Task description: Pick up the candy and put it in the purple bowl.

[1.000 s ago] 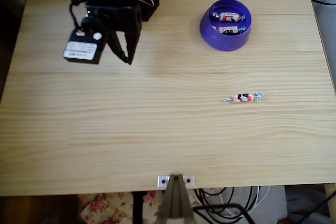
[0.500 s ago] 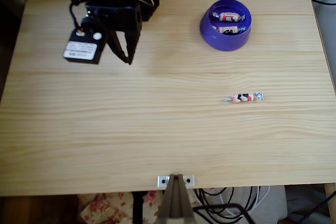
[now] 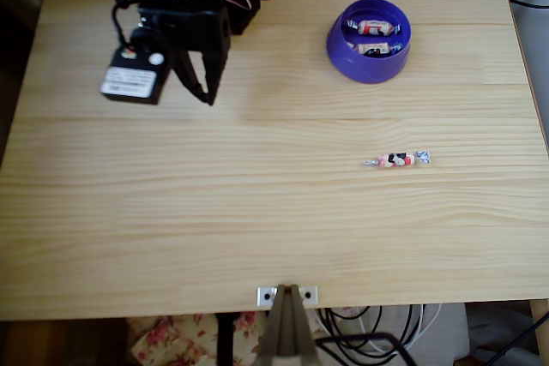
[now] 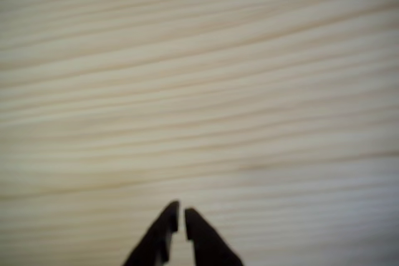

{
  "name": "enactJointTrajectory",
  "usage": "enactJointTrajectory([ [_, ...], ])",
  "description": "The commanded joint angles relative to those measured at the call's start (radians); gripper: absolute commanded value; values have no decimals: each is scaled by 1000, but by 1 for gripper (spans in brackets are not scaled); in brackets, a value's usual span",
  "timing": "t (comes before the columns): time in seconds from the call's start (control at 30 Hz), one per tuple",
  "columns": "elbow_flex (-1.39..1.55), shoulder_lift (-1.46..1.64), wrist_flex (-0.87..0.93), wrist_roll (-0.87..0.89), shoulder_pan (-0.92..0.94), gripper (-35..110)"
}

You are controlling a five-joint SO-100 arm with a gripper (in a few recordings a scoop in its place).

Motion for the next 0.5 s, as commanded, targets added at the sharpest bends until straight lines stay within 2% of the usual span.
enactJointTrajectory([
  [0.0, -8, 29, -44, 20, -32, 1],
  [0.1, -5, 29, -51, 43, -28, 7],
  [0.3, -2, 29, -74, 95, 8, 1],
  [0.37, -25, 29, -92, 83, -28, 9],
  [0.47, -107, 29, -66, 66, -34, 11],
])
